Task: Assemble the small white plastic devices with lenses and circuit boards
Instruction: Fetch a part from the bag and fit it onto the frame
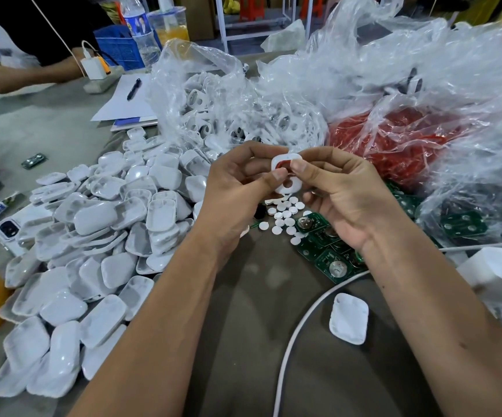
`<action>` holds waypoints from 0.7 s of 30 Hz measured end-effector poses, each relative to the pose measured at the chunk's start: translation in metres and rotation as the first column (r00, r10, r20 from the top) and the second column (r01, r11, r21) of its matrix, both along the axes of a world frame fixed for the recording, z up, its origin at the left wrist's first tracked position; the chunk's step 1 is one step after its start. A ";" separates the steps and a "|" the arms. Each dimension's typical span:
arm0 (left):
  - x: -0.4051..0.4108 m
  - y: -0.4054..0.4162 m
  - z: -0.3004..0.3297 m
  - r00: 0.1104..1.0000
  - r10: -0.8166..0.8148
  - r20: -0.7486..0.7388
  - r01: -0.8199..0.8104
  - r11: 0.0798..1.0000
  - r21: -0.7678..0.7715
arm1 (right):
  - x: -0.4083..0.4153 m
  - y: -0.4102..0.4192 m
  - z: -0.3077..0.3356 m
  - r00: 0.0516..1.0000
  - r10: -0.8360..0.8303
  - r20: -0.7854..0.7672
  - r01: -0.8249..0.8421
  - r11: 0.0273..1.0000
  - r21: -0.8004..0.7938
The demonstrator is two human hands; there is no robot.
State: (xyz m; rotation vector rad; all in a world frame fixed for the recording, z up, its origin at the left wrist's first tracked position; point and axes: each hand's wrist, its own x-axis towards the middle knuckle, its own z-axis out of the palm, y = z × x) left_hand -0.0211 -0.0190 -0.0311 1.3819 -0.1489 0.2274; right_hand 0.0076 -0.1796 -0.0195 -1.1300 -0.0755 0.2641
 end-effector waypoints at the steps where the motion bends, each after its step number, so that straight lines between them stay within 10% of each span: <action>1: 0.000 0.001 0.000 1.000 -0.018 0.005 0.018 1.000 -0.004 | 0.000 -0.001 0.000 1.000 0.015 0.011 -0.015 1.000 0.019; 13: 0.005 -0.017 -0.002 0.988 0.151 0.020 -0.152 0.985 0.081 | 0.004 0.007 -0.013 0.864 -0.287 0.413 0.400 0.891 -0.217; 21: 0.005 -0.015 -0.003 0.982 0.187 0.027 -0.188 0.981 0.055 | 0.002 0.009 -0.009 0.907 -0.296 0.299 0.332 0.940 -0.076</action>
